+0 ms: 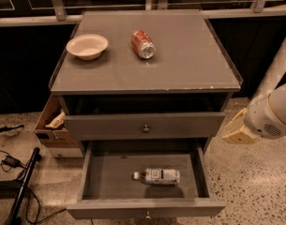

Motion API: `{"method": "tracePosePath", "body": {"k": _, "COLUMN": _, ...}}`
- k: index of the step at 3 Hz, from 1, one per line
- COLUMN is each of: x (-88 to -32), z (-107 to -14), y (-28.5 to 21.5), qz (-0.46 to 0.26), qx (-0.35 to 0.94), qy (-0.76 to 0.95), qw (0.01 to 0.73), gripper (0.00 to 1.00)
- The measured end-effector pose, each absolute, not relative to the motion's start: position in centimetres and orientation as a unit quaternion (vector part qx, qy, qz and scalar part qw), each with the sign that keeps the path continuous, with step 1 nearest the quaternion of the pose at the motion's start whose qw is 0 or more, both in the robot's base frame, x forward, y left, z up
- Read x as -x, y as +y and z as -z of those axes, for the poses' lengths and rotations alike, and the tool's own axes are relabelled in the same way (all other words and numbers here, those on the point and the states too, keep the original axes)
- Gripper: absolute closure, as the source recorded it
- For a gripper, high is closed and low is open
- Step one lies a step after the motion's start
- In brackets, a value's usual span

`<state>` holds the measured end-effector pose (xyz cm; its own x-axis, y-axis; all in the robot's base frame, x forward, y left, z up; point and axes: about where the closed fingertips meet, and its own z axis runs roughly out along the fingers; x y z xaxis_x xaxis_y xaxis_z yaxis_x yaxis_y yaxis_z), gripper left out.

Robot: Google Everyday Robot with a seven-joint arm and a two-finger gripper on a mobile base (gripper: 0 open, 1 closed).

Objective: Pick blue plastic bottle from middle drawer and place on counter

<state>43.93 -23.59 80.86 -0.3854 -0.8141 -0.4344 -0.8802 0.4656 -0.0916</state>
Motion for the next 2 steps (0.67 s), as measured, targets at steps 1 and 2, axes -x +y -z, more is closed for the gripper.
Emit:
{"method": "tracePosePath", "body": {"k": 1, "x": -43.3, "z": -78.1, "y": -23.6, "qz": -0.090, "qx": 0.515, "qy": 0.822, "qw": 0.228, "gripper": 1.00}}
{"method": "tracePosePath", "body": {"k": 2, "x": -42.5, "z": -72.5, "y": -22.1, "qz": -0.134, "qx": 0.513, "qy": 0.807, "qw": 0.258, "gripper": 1.00}}
